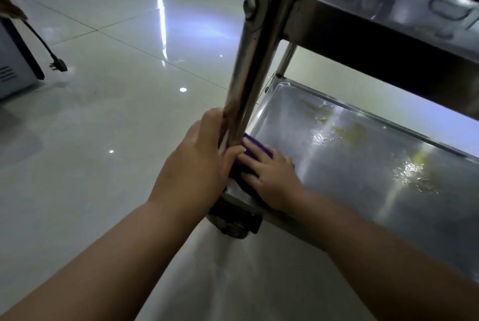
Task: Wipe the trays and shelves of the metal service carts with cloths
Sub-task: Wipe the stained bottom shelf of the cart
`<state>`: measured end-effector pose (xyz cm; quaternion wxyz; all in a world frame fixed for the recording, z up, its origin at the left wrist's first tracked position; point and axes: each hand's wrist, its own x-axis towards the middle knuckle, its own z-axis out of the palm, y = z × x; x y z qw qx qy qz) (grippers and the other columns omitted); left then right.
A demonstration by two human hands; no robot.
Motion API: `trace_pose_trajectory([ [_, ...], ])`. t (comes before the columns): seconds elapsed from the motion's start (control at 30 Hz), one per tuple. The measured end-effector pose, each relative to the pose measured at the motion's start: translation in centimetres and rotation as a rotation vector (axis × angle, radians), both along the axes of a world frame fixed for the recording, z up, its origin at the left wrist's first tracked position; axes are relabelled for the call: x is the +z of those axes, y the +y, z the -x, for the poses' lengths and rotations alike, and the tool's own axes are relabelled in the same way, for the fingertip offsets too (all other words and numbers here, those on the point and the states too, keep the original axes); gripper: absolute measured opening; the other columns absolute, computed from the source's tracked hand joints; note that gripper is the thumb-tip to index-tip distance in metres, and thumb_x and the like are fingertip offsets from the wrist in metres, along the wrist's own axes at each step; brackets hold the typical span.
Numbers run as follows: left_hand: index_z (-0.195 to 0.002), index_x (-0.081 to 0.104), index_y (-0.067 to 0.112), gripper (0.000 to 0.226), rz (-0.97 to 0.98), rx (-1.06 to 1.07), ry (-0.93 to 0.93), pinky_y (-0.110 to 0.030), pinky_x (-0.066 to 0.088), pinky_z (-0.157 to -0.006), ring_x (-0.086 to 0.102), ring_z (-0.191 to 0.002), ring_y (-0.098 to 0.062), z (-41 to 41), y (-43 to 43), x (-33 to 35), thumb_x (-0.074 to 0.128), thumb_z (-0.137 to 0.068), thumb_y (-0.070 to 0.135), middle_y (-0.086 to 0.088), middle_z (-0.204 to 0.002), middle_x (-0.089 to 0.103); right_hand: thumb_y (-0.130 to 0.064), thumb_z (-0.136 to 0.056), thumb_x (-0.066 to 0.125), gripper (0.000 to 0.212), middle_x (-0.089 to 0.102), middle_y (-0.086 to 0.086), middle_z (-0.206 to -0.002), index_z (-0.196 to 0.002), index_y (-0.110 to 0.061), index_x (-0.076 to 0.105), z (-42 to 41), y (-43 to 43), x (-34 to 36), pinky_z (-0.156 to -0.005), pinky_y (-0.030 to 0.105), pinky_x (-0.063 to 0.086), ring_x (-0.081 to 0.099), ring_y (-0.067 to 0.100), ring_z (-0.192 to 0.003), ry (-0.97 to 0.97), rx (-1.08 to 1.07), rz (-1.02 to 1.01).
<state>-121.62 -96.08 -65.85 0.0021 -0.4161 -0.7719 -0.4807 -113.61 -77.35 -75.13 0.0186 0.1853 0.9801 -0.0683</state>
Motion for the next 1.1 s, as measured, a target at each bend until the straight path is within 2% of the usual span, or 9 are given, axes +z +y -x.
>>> trace_pose_trajectory([
  [0.17,-0.117,0.025,0.04,0.049,-0.01,0.019,-0.006,-0.01,0.036,-0.061,0.054,-0.084,-0.011,-0.4,0.2,-0.2,0.062,-0.087,0.028,0.012,-0.103,0.044,-0.051,-0.097,0.021,0.053,-0.007,-0.01,-0.159,-0.145,-0.049,-0.001,1.5,6.3,1.4,-0.107,0.051,0.015,0.015,0.039,-0.135,-0.118,-0.718,0.109],
  [0.23,-0.119,0.024,0.041,0.052,-0.019,0.026,-0.008,-0.009,0.035,-0.063,0.053,-0.087,-0.01,-0.5,0.2,-0.4,0.062,-0.087,0.027,0.011,-0.104,0.044,-0.05,-0.096,0.023,0.054,-0.008,-0.009,-0.159,-0.145,-0.049,0.0,2.5,4.9,1.2,-0.11,0.054,0.01,0.008,0.042,-0.137,-0.125,-0.666,0.096],
  [0.37,-0.12,0.024,0.043,0.051,-0.044,0.057,-0.043,-0.01,0.037,-0.067,0.052,-0.091,-0.008,-1.1,0.1,-0.3,0.06,-0.088,0.027,0.008,-0.108,0.05,-0.06,-0.089,0.021,0.052,-0.002,-0.019,-0.158,-0.135,-0.066,-0.003,-0.8,1.4,-0.2,-0.109,0.051,0.005,0.006,0.032,-0.14,-0.023,-0.062,0.021],
  [0.43,-0.12,0.025,0.042,0.05,-0.061,0.082,-0.056,-0.019,0.043,-0.071,0.053,-0.093,-0.008,-1.6,0.1,-0.1,0.06,-0.088,0.028,0.004,-0.114,0.055,-0.061,-0.09,0.019,0.05,-0.001,-0.023,-0.156,-0.132,-0.069,-0.007,-3.5,3.1,0.2,-0.11,0.046,0.013,0.012,0.026,-0.14,-0.04,0.036,-0.035],
  [0.57,-0.12,0.034,0.033,0.048,-0.111,0.198,-0.062,-0.03,0.051,-0.075,0.056,-0.09,-0.011,-2.4,0.4,-0.4,0.065,-0.085,0.028,0.005,-0.118,0.044,-0.055,-0.095,0.025,0.052,0.003,-0.015,-0.158,-0.143,-0.054,0.006,-7.7,8.8,1.3,-0.105,0.045,0.022,0.023,0.032,-0.133,-0.11,-0.638,-0.003],
  [0.63,-0.119,0.035,0.026,0.052,-0.115,0.293,-0.026,-0.032,0.052,-0.079,0.051,-0.097,-0.015,-3.8,0.6,-1.3,0.071,-0.081,0.024,-0.002,-0.122,0.033,-0.054,-0.095,0.025,0.053,0.005,-0.009,-0.158,-0.144,-0.05,0.007,-8.2,9.1,1.5,-0.103,0.048,0.023,0.023,0.036,-0.129,-0.122,-0.832,0.028],
  [0.77,-0.111,0.044,0.013,0.046,-0.067,0.237,0.222,-0.037,0.04,-0.081,0.038,-0.1,-0.025,-8.1,1.8,-3.4,0.073,-0.076,0.017,-0.018,-0.109,0.048,-0.059,-0.091,0.034,0.054,0.016,-0.006,-0.154,-0.142,-0.052,0.018,-9.2,5.8,1.4,-0.1,0.049,0.023,0.025,0.038,-0.124,-0.058,-0.573,-0.024],
  [0.93,-0.119,0.054,0.022,0.031,0.381,-0.202,0.346,-0.031,0.039,-0.095,0.04,-0.114,-0.018,-9.3,5.0,-6.3,0.046,-0.092,0.034,0.002,-0.124,0.048,-0.066,-0.087,0.031,0.057,0.021,-0.004,-0.147,-0.14,-0.056,0.012,-14.6,6.0,1.7,-0.095,0.043,0.03,0.03,0.03,-0.119,-0.091,-0.218,-0.206],
  [1.1,-0.115,0.065,0.021,0.028,0.538,-0.34,0.361,-0.032,0.047,-0.092,0.058,-0.106,-0.023,-9.5,5.8,-8.0,0.053,-0.09,0.031,0.0,-0.119,0.061,-0.06,-0.091,0.03,0.062,0.014,0.003,-0.141,-0.145,-0.046,0.003,-15.9,10.9,2.0,-0.099,0.045,0.024,0.023,0.033,-0.12,-0.124,-0.737,-0.048],
])
